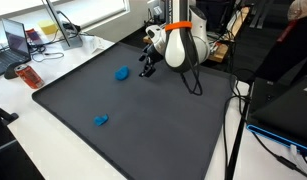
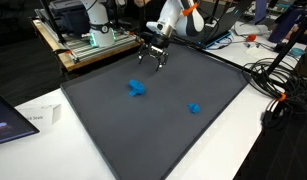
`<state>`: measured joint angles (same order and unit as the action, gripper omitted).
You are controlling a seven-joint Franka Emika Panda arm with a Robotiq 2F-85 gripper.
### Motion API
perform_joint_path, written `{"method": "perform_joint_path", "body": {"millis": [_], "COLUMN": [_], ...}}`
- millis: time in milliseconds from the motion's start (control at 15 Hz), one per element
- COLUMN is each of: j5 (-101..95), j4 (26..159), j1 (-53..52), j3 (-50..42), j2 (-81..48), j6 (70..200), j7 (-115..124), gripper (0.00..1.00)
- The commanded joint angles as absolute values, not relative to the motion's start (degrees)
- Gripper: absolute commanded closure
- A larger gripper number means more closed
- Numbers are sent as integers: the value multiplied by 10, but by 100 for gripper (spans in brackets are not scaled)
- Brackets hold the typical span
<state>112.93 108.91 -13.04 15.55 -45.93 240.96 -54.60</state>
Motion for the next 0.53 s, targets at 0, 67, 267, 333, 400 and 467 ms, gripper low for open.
{"method": "perform_joint_path", "body": {"millis": [0, 67, 267, 333, 400, 467], "j5": [1070, 1053, 1005, 987, 971, 950], "j4": [1205, 1228, 1297, 1320, 1339, 1360], "j1": [-144, -145, -142, -140, -140, -140], "j3": [148, 146, 144, 142, 139, 135], "j2": [-396, -384, -346, -332, -321, -308], "j6": [2377, 2370, 2340, 2327, 2317, 2303], "j7": [-499, -488, -464, -455, -445, -435], "gripper": [0, 0, 0, 0, 0, 0]}}
